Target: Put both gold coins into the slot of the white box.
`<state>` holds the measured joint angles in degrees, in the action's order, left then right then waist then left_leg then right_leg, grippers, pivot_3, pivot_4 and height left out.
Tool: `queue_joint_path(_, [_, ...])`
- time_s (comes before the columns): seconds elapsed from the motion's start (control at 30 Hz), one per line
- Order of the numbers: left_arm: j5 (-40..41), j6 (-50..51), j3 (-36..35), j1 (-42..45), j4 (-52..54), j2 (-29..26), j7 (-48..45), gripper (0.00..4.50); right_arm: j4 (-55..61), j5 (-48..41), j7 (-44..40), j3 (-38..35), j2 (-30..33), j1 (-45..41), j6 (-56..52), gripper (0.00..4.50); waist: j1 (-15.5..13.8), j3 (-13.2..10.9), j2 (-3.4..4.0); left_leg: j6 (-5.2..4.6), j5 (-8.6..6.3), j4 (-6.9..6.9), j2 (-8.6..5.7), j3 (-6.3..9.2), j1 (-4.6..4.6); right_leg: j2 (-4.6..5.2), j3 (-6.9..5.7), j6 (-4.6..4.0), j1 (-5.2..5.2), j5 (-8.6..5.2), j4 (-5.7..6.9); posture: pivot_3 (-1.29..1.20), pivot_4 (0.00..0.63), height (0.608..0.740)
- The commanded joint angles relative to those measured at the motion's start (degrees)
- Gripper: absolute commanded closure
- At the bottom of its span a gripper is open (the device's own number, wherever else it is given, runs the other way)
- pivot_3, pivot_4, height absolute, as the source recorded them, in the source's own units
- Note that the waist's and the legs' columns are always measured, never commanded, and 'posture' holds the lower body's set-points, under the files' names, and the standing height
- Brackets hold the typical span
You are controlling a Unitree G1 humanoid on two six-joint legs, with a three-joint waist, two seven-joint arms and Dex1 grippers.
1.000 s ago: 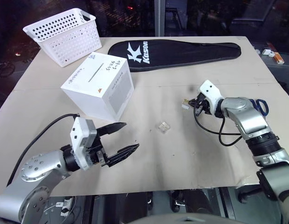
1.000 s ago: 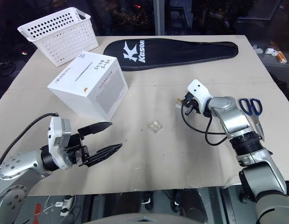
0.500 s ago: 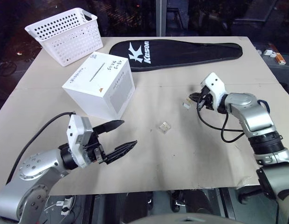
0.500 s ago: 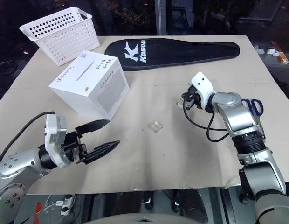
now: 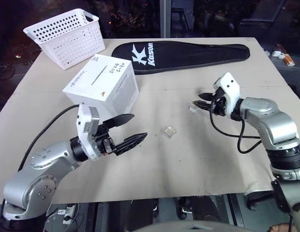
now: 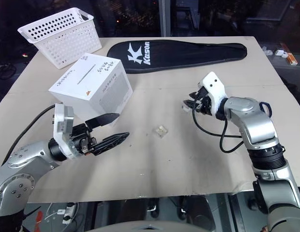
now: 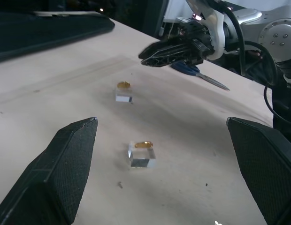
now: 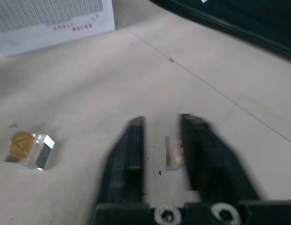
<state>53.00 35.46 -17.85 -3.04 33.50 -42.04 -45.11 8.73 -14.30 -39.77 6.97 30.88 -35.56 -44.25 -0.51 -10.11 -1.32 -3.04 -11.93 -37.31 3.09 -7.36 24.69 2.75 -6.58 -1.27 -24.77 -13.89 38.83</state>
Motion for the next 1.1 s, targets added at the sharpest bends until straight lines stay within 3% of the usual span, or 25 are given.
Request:
queue_joint_path(0.03, [-0.5, -1.6, -0.6, 0.4, 0.3, -0.2, -1.2, 0.0, -2.2, 2.7, 2.0, 0.8, -0.6, -1.8, 3.0, 1.14, -0.1, 0.0, 0.0, 0.0, 0.0, 0.0, 0.0, 0.0, 0.01, 0.0, 0.0, 0.0, 0.0, 0.0, 0.0, 0.0, 0.15, 0.738])
queue_joint_path(0.1, [-0.7, -2.0, -1.1, -0.6, 0.8, -0.4, -1.7, 0.0, -6.4, 4.4, 2.8, 2.2, -1.8, -2.6, 4.7, 1.14, 0.0, 0.0, 0.0, 0.0, 0.0, 0.0, 0.0, 0.0, 0.01, 0.01, 0.0, 0.0, 0.0, 0.0, -0.01, 0.0, 0.15, 0.738])
queue_joint_path(0.2, [-1.3, -2.6, -1.6, -1.7, 1.6, -0.6, -2.3, 0.0, -10.4, 6.6, 2.8, 3.9, -2.3, -3.2, 6.8, 2.36, 0.1, 0.0, 0.01, 0.01, 0.01, 0.0, 0.0, -0.02, 0.0, 0.01, 0.01, 0.0, 0.0, 0.0, 0.0, 0.0, 0.15, 0.738])
queue_joint_path(0.4, [-2.0, -3.3, -1.7, -3.0, 2.8, -0.7, -2.1, 0.0, -14.0, 8.0, 2.4, 4.2, -3.7, -4.4, 8.3, 2.36, 0.1, 0.0, 0.01, 0.02, 0.01, 0.0, 0.0, -0.02, 0.02, 0.01, 0.01, 0.0, -0.01, 0.0, -0.01, 0.0, 0.15, 0.738])
queue_joint_path(0.47, [-2.0, -3.3, -1.7, -3.2, 3.2, -0.6, -1.9, 0.0, -15.3, 8.4, 2.5, 4.3, -4.2, -4.9, 9.1, 2.91, 0.2, 0.0, 0.01, 0.01, 0.01, 0.0, 0.0, -0.02, 0.01, 0.01, 0.01, 0.0, -0.01, 0.0, 0.0, 0.0, 0.15, 0.738])
queue_joint_path(0.6, [-2.0, -3.1, -1.8, -3.3, 3.5, -0.7, -1.5, 0.0, -16.5, 9.0, 2.2, 4.3, -4.8, -5.4, 9.9, 2.91, 0.3, 0.0, 0.01, 0.02, 0.01, 0.01, 0.0, -0.01, 0.01, 0.01, 0.01, -0.01, -0.01, 0.0, 0.0, 0.0, 0.15, 0.738])
queue_joint_path(0.7, [-1.9, -3.0, -2.0, -3.3, 3.7, -0.8, -1.2, 0.0, -16.2, 9.0, 1.6, 4.2, -5.1, -5.4, 9.8, 4.19, 0.4, 0.0, 0.01, 0.02, 0.01, 0.01, 0.0, -0.01, 0.02, 0.02, 0.01, 0.0, -0.01, 0.0, 0.0, 0.0, 0.15, 0.738])
queue_joint_path(0.73, [-1.8, -2.9, -2.0, -3.3, 3.8, -0.8, -1.0, 0.0, -16.2, 9.1, 1.5, 4.3, -5.1, -5.3, 9.8, 4.39, 0.5, 0.0, 0.01, 0.02, 0.01, 0.01, 0.0, -0.01, 0.02, 0.02, 0.02, 0.0, -0.01, 0.0, 0.0, 0.0, 0.15, 0.738])
queue_joint_path(1.1, [-0.7, -2.1, -1.9, -2.8, 4.7, -1.1, 0.6, 0.0, -16.6, 9.7, 1.1, 3.8, -5.6, -5.4, 9.8, 4.46, 1.1, 0.0, 0.01, 0.02, 0.01, 0.01, 0.0, -0.01, 0.01, 0.02, 0.02, 0.0, -0.01, 0.0, 0.0, 0.0, 0.15, 0.738])
